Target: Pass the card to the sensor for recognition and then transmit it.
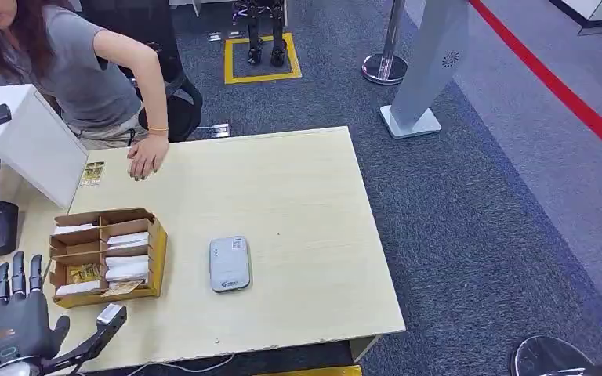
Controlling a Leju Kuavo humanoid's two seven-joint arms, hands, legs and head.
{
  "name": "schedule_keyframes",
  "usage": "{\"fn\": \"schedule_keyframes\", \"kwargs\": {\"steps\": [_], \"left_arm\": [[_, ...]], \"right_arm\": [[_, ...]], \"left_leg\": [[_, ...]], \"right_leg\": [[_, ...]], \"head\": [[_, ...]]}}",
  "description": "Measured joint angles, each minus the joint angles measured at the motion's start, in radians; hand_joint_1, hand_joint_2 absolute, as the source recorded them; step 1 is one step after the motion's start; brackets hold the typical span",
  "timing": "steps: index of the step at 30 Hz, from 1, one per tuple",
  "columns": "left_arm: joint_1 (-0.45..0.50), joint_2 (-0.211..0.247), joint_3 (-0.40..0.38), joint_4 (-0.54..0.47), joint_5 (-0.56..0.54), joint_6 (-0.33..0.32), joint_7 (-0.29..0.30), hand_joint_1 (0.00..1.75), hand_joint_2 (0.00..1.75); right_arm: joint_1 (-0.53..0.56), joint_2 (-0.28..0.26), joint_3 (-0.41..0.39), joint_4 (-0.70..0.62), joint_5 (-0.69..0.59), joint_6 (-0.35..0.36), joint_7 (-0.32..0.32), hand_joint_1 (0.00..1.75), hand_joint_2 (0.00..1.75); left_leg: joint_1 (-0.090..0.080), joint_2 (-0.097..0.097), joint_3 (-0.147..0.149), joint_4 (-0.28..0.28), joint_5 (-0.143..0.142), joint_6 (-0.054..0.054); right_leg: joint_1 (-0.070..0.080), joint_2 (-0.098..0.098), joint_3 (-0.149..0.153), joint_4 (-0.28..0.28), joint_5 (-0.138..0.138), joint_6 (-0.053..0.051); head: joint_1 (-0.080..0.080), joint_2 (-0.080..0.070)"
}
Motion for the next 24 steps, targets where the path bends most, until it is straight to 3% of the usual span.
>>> {"fn": "schedule_keyframes", "kwargs": {"steps": [2, 8, 24], "left_arm": [[0.004, -0.001, -0.005, 0.000, 0.000, -0.030, -0.005, 0.00, 1.75], [0.017, -0.027, 0.000, 0.017, 0.000, -0.050, -0.134, 0.00, 1.75], [-0.005, -0.050, 0.001, 0.053, 0.000, -0.023, -0.179, 0.00, 1.75]], "right_arm": [[0.000, 0.000, 0.000, 0.000, 0.000, -0.002, 0.002, 0.00, 0.00], [0.000, -0.002, 0.000, 0.000, 0.001, -0.004, -0.002, 0.00, 0.00], [0.000, -0.004, -0.001, 0.000, 0.001, -0.004, -0.002, 0.00, 0.00]], "left_leg": [[0.000, 0.000, 0.000, 0.000, 0.000, 0.000], [0.000, 0.000, 0.000, 0.000, 0.000, 0.000], [0.000, 0.000, 0.000, 0.000, 0.000, 0.000]], "right_leg": [[0.000, 0.000, 0.000, 0.000, 0.000, 0.000], [0.000, 0.000, 0.000, 0.000, 0.000, 0.000], [0.000, 0.000, 0.000, 0.000, 0.000, 0.000]], "head": [[0.000, 0.000], [0.000, 0.000], [0.000, 0.000]]}}
